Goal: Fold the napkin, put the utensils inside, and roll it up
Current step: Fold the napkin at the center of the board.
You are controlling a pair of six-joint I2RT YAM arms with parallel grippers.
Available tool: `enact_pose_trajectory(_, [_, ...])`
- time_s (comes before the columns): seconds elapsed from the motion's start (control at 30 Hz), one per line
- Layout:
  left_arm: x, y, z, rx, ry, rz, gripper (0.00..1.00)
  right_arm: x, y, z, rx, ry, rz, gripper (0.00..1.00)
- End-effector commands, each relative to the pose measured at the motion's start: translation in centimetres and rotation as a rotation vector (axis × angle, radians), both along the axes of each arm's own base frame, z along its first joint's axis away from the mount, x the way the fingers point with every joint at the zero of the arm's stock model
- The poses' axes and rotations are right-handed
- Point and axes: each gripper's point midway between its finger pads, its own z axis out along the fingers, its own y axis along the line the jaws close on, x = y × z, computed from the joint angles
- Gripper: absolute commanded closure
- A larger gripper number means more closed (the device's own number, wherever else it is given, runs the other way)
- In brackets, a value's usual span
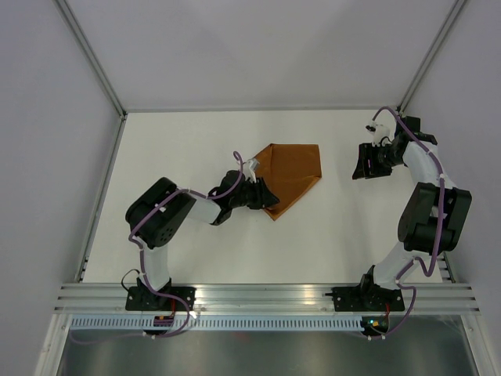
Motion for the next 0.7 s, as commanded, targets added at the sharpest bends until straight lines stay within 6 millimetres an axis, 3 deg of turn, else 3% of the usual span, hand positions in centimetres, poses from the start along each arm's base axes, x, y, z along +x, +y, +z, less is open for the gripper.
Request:
enact_pose_trajectory(0.0, [0.0, -0.7, 0.4, 0.001, -0.009, 0.000, 0.59, 0.2, 0.0, 0.9, -0.002, -0.040, 0.015, 0.41])
enact_pose_trajectory(0.17, [-0.1, -1.0, 0.6, 0.000, -0.018, -0.008, 0.58, 0.3, 0.0, 1.0, -0.004, -0.041, 0.018, 0.41])
enact_pose_trajectory(0.33, [0.2, -1.6, 2.3, -0.027, -0.052, -0.023, 0.58, 0.3, 0.0, 1.1, -0.009, -0.046, 0.017, 0.41])
enact_pose_trajectory(0.67, [2.2, -2.9, 9.2, -0.085, -0.179, -0.029, 0.56, 1.3, 0.2, 2.1, -0.017, -0.064, 0.026, 0.40])
